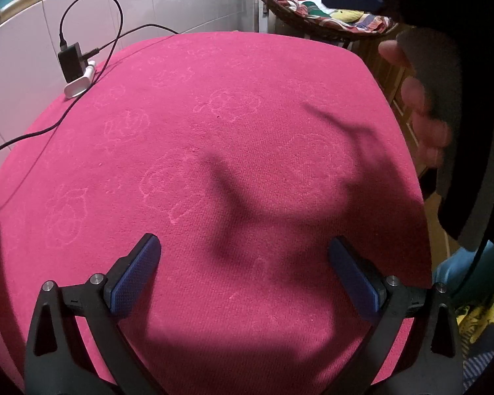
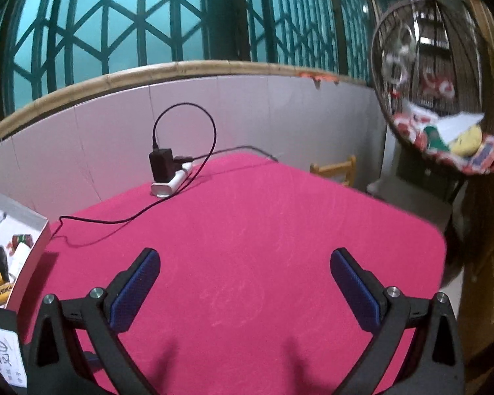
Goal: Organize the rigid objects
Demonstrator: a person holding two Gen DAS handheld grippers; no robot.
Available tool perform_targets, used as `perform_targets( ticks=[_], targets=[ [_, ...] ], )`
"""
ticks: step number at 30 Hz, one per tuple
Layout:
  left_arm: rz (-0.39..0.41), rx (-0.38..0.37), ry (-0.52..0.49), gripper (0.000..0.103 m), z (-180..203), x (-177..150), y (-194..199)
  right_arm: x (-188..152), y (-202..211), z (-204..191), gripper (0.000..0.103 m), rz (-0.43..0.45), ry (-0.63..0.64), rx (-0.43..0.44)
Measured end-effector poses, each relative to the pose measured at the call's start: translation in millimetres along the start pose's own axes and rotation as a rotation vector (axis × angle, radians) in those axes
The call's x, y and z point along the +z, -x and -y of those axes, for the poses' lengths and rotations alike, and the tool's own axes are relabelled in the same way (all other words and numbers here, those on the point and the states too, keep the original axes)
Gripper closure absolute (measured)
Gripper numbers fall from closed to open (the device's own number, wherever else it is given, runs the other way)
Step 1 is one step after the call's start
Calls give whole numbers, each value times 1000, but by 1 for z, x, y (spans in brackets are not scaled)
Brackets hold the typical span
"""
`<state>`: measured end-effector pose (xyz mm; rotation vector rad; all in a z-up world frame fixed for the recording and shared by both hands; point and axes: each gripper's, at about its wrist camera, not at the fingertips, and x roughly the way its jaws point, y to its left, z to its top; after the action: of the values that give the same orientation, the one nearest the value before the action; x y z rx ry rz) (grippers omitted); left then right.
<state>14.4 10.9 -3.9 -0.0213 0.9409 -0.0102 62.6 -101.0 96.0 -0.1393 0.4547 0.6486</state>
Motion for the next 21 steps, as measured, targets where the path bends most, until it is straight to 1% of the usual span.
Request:
perform_targets(
  ticks=[8,15,21],
  targets=[
    [1,-5,4,0,1,-1,0,0,-2,14,0,-13,-40,-3],
    [4,-15,8,0,2,-2,0,-9,-8,16,0,-57,-38,-3],
    [6,-25,15,0,1,-1,-2,-12,-7,18,0,-56,-35,8]
  ],
)
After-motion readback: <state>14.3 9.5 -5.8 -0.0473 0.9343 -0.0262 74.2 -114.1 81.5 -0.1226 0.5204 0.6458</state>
